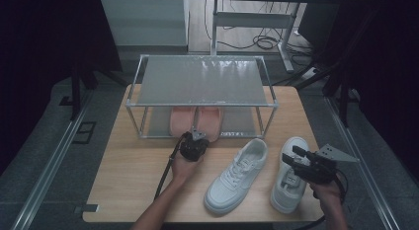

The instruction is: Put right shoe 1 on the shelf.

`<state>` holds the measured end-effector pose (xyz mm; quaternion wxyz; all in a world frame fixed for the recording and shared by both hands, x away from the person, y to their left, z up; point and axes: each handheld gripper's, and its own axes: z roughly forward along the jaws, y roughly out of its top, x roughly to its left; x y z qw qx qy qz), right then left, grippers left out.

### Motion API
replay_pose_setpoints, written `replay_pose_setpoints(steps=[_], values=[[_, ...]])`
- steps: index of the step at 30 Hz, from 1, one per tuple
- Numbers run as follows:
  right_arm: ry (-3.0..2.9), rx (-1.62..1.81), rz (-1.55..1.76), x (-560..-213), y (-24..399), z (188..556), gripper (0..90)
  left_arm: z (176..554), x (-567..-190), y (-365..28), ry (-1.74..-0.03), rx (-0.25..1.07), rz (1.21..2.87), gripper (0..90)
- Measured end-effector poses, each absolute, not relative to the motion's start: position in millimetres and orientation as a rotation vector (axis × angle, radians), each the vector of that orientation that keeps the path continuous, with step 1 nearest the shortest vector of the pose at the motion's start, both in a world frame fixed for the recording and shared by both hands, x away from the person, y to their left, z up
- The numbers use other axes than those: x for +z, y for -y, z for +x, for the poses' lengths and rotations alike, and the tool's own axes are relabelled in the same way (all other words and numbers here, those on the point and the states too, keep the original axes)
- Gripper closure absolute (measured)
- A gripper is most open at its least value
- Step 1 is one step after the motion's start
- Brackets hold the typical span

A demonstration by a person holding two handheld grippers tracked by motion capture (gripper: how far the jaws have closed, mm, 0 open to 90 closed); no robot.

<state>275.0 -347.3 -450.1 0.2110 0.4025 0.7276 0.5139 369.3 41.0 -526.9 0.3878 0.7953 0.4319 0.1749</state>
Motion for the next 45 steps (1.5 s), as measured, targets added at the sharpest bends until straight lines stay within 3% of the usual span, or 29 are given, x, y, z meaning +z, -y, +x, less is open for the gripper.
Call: replay_pose_setpoints(steps=[45], values=[[-2.013,1.430,1.120,-448.9,348.4,274.1,42.9,393.1,-532.9,-47.1,-1.205,0.450,1.959,88.9]])
